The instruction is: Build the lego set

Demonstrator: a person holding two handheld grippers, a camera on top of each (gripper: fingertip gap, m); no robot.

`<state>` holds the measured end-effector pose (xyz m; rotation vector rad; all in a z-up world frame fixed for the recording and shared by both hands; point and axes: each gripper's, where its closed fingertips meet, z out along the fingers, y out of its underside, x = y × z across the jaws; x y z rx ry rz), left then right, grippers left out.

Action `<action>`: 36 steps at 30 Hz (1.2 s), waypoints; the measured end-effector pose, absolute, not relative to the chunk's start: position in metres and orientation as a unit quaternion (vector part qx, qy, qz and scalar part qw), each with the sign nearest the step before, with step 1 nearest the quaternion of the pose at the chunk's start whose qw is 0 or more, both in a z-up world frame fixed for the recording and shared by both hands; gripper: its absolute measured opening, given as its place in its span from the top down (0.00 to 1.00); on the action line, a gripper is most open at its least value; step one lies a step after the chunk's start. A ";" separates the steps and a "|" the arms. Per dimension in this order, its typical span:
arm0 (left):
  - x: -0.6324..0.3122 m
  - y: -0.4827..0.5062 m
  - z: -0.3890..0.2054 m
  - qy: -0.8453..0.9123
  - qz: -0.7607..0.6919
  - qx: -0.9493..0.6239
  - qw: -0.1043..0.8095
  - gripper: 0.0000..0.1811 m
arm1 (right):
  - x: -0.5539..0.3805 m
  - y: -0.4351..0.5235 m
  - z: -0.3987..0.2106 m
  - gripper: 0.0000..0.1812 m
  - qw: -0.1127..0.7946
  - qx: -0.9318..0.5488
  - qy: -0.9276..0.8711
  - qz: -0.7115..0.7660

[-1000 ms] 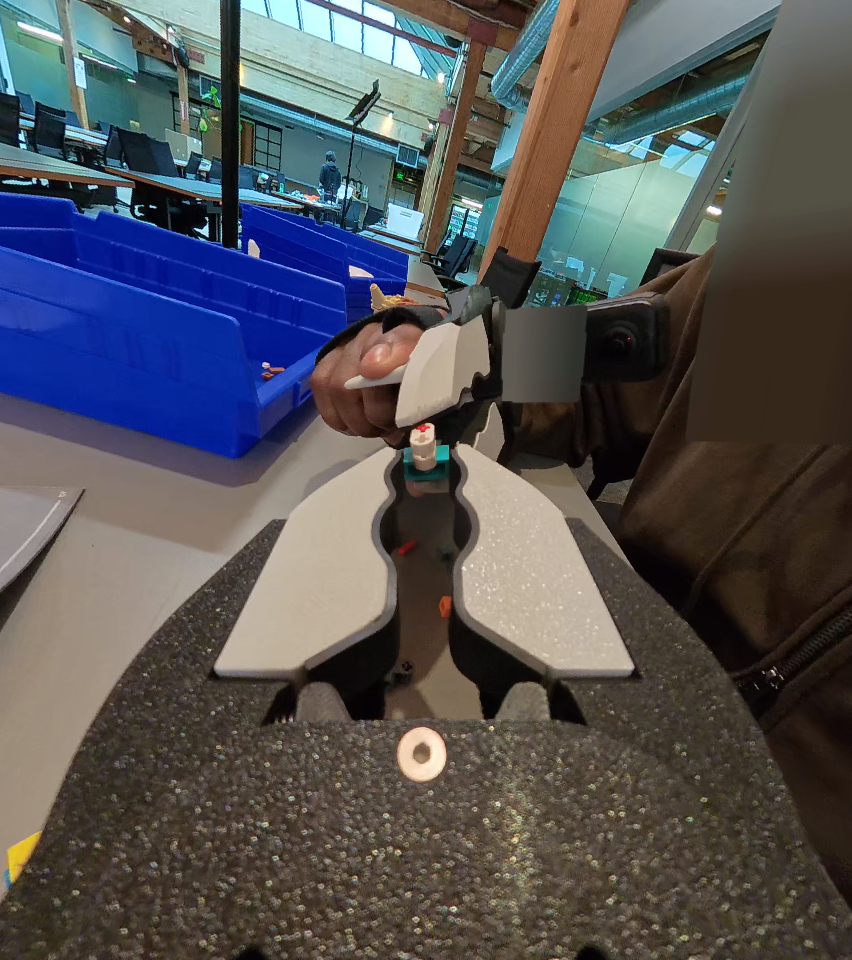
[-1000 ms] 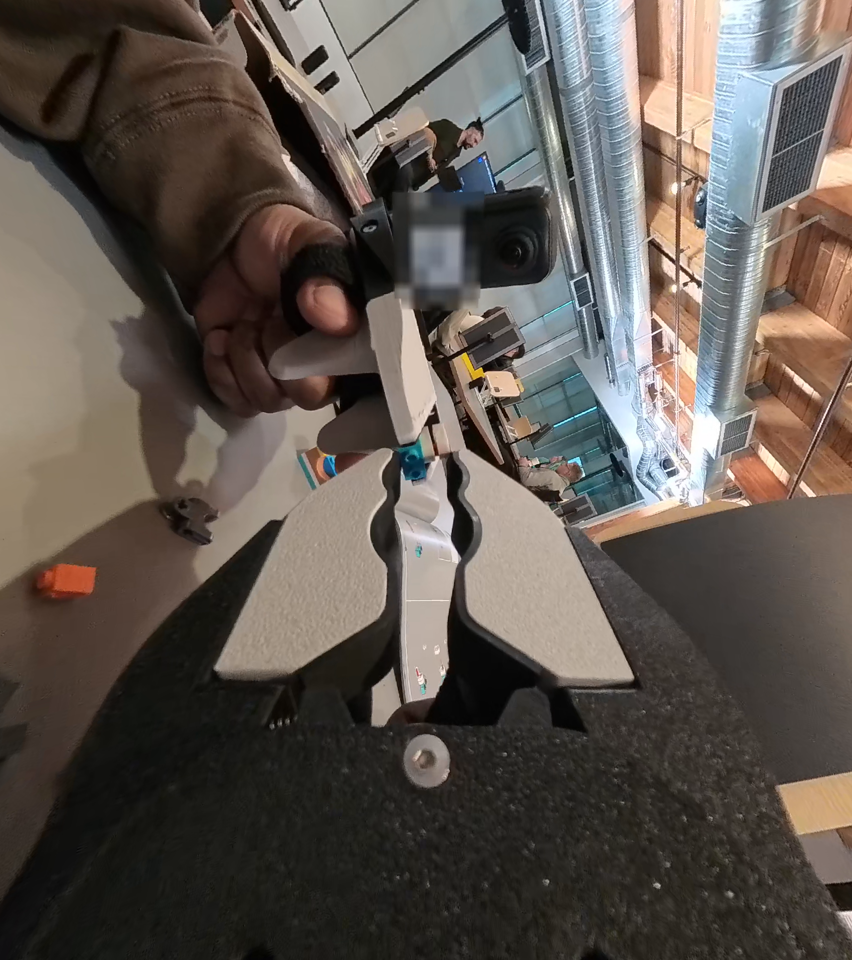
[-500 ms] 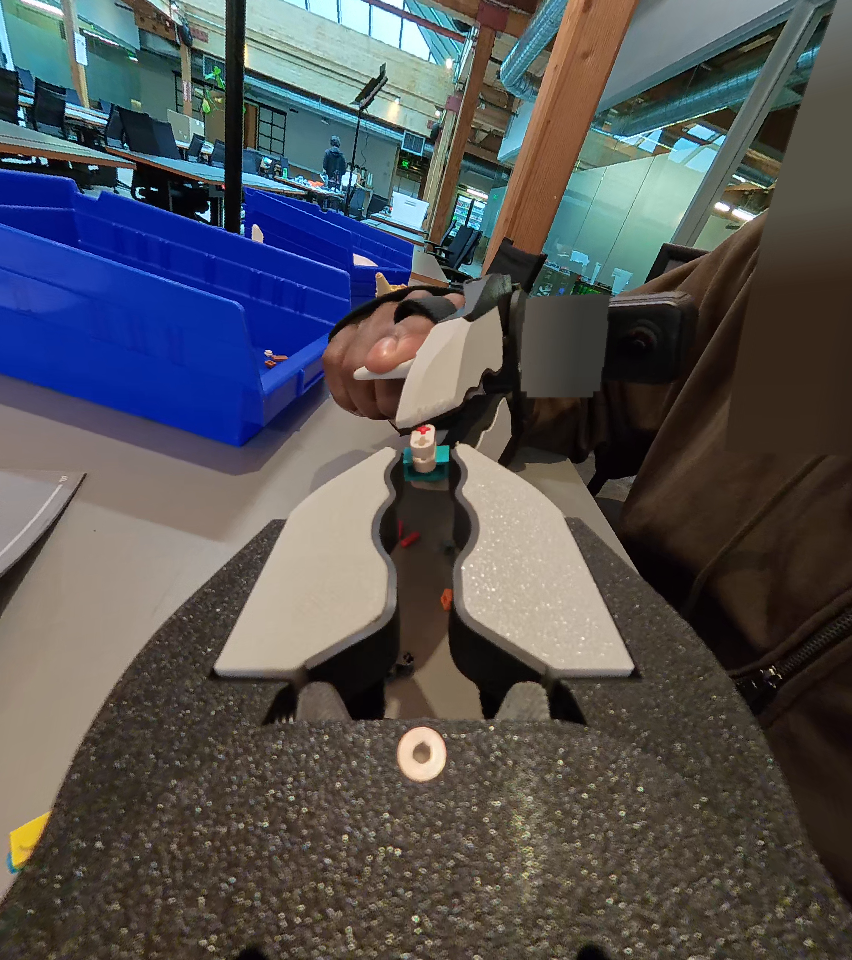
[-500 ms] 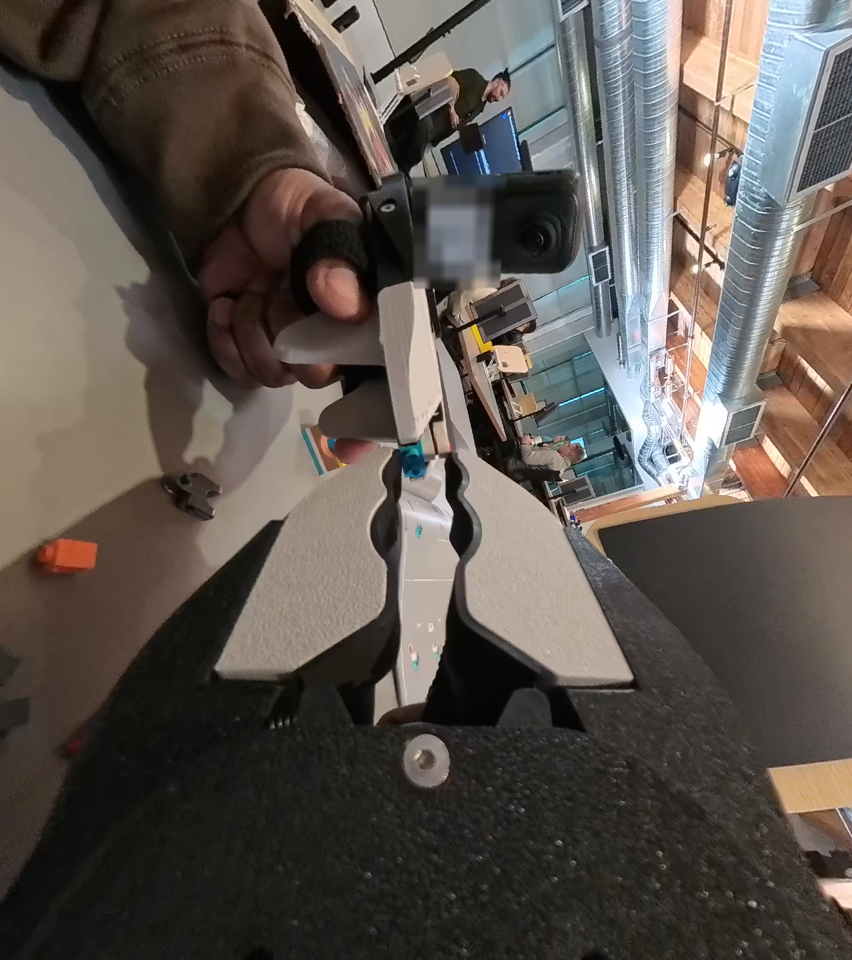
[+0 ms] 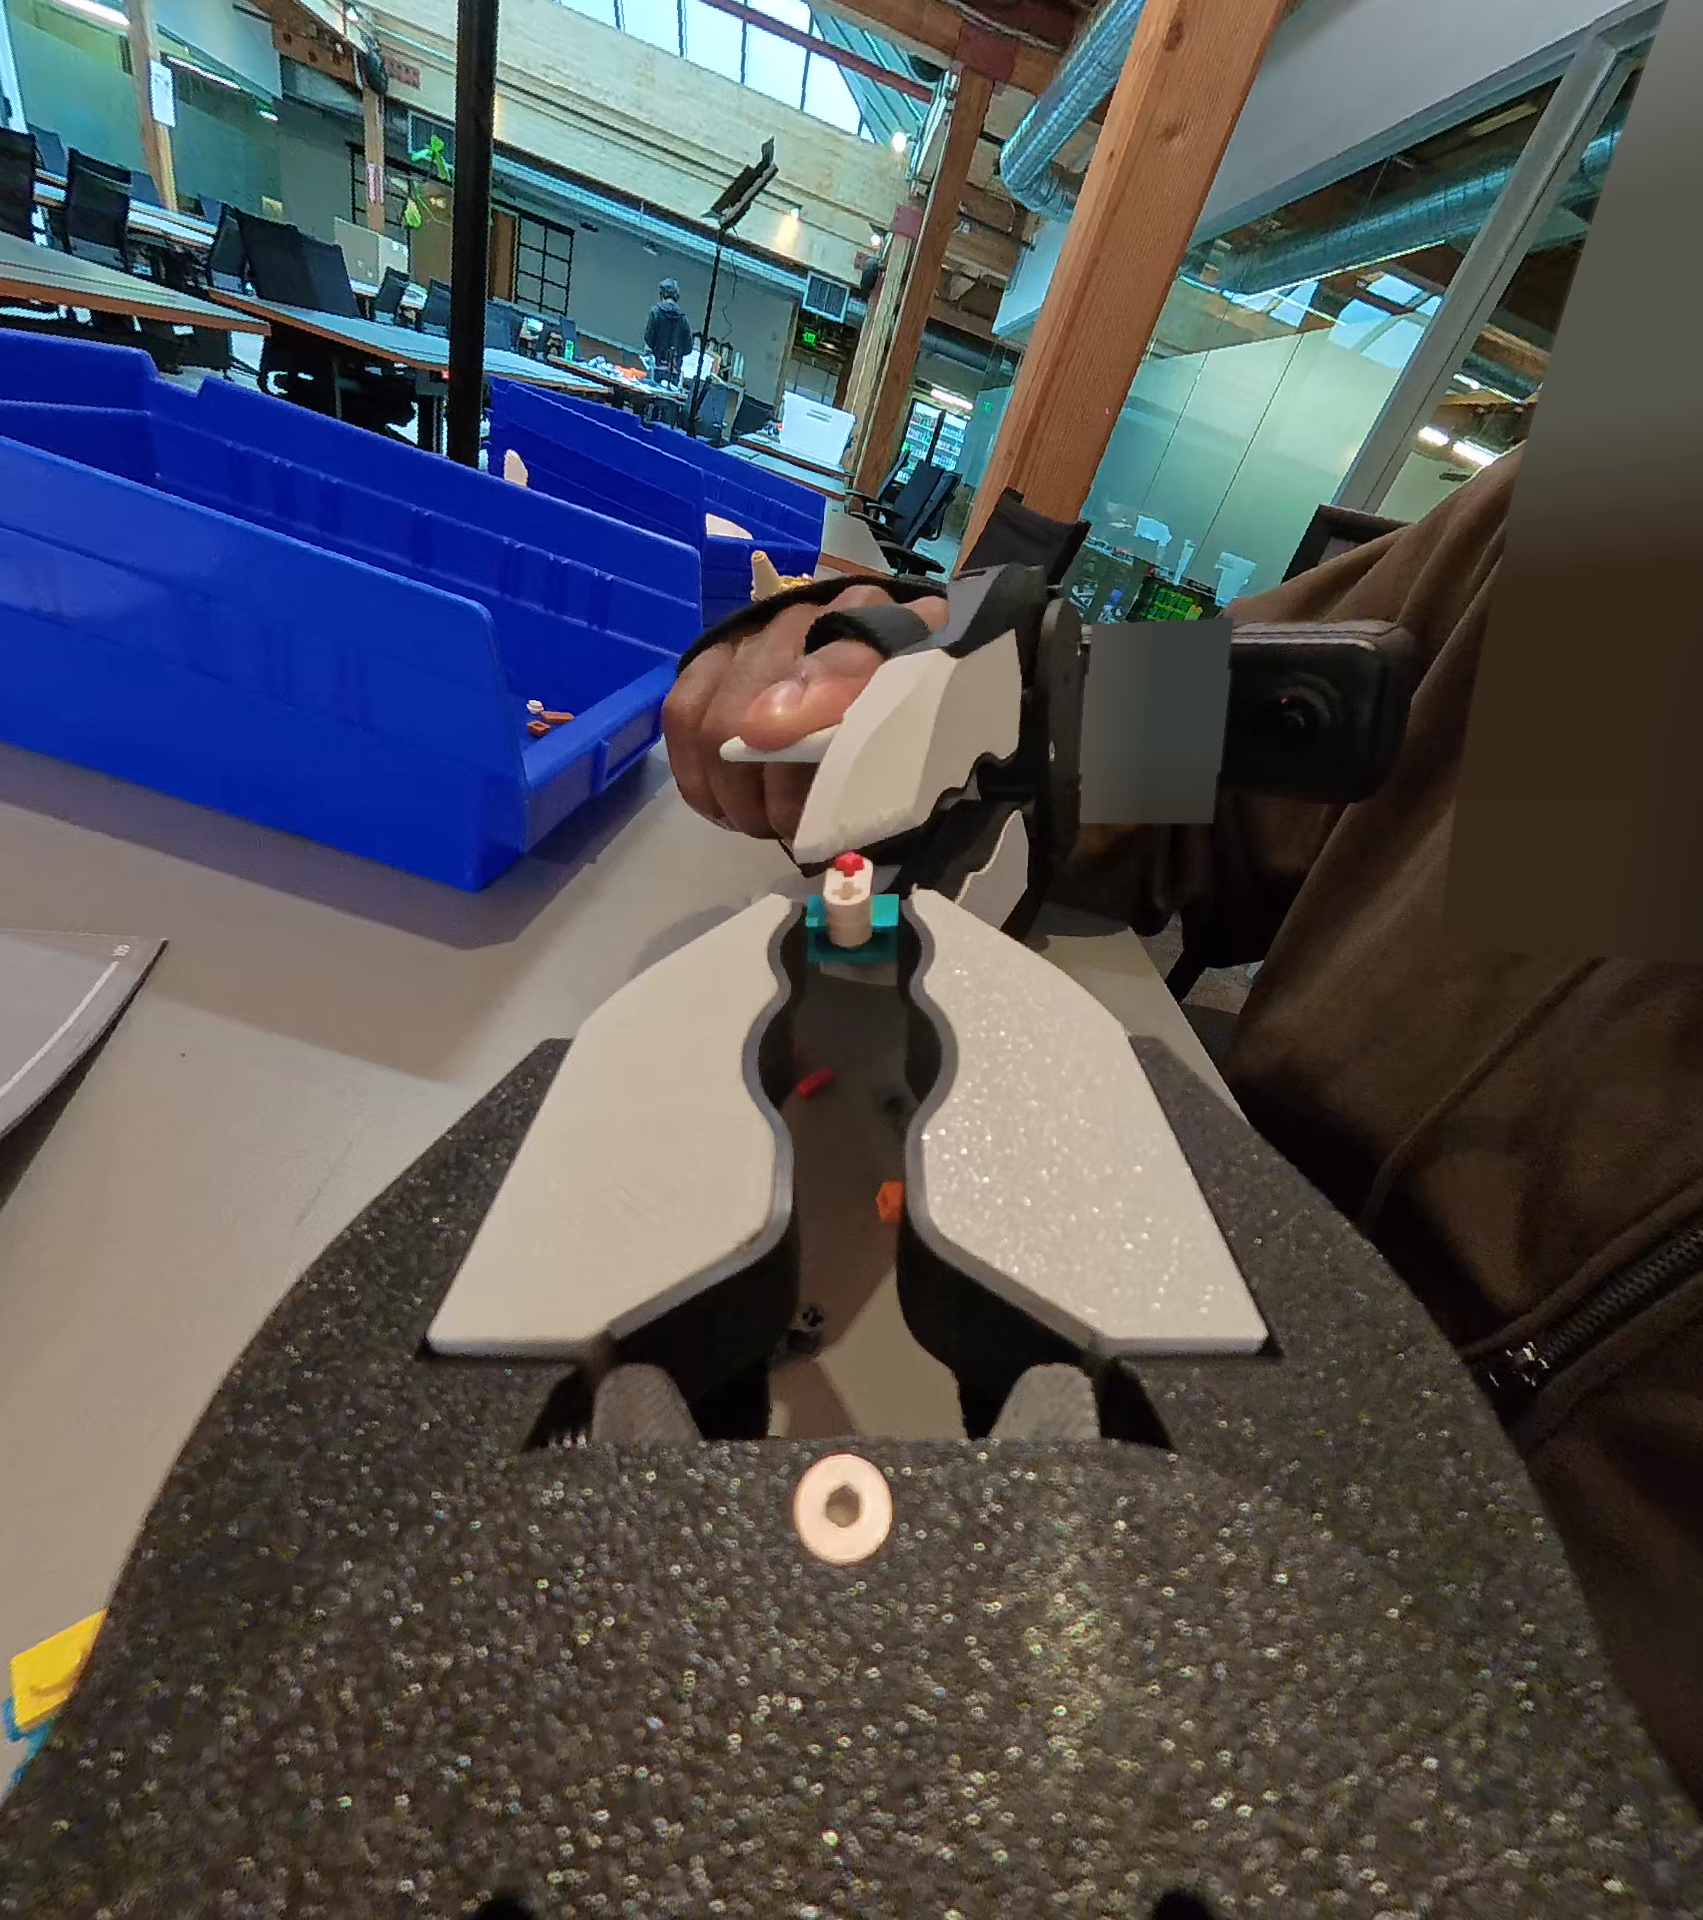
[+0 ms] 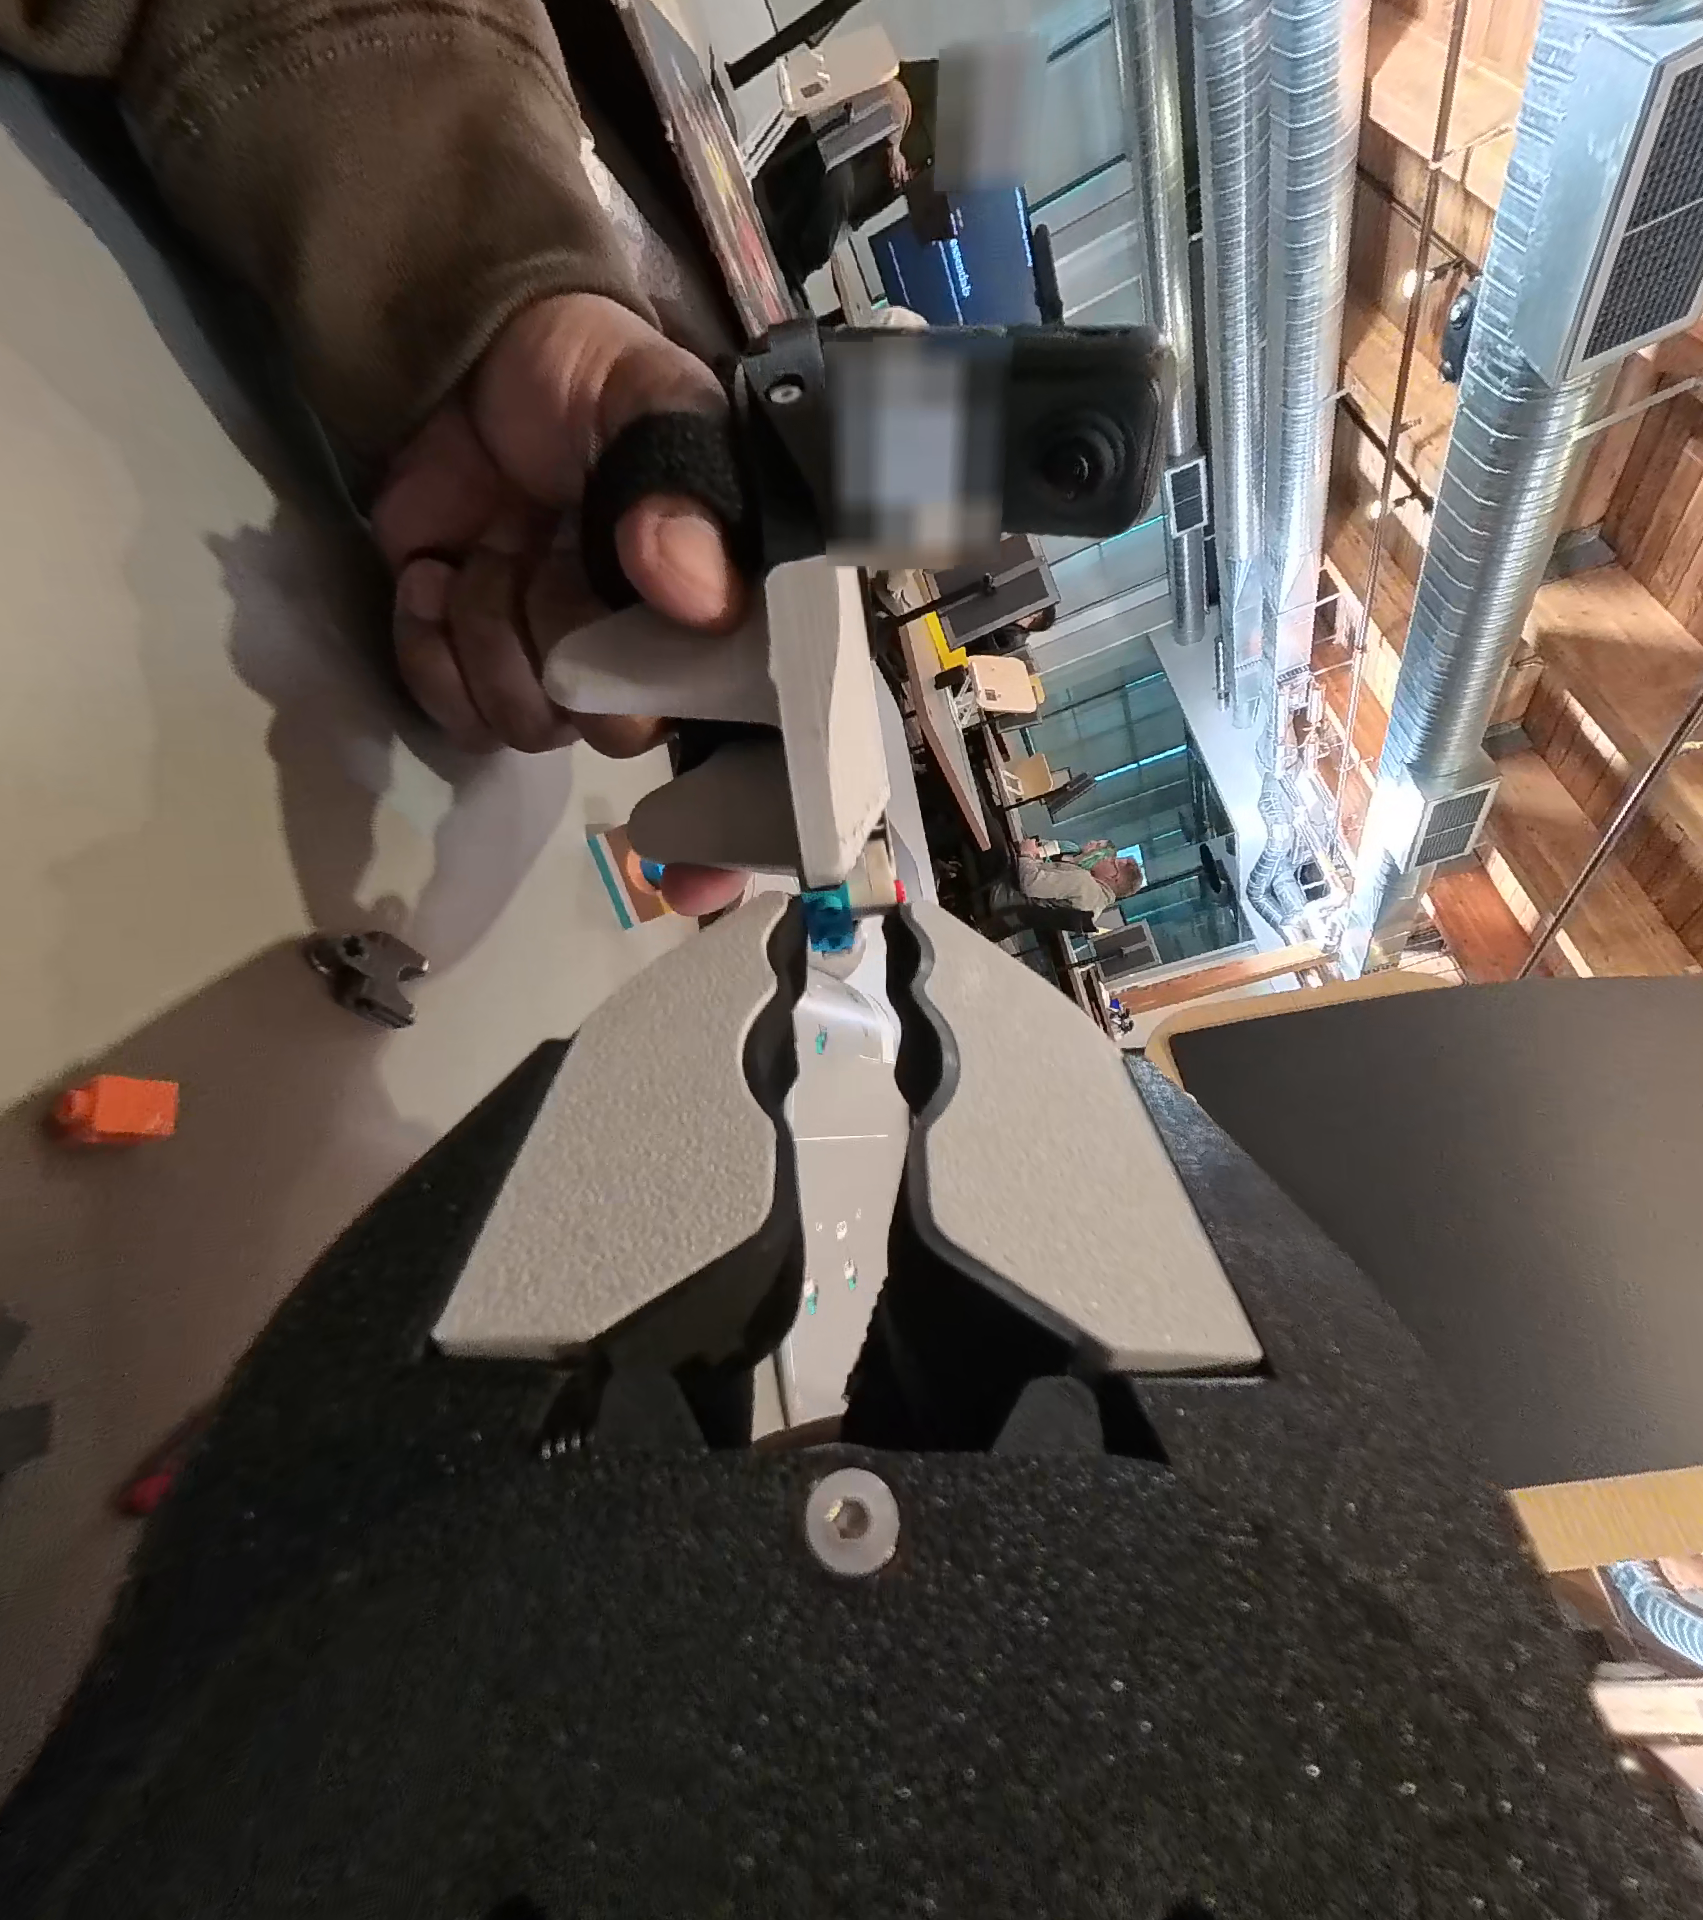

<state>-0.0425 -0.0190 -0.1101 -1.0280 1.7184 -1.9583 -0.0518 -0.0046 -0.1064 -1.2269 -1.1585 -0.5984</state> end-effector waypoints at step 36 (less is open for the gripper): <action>-0.047 -0.006 -0.111 0.738 -0.349 -0.108 0.568 0.95 | -0.053 -0.003 -0.114 0.91 0.648 -0.582 -0.474 -0.133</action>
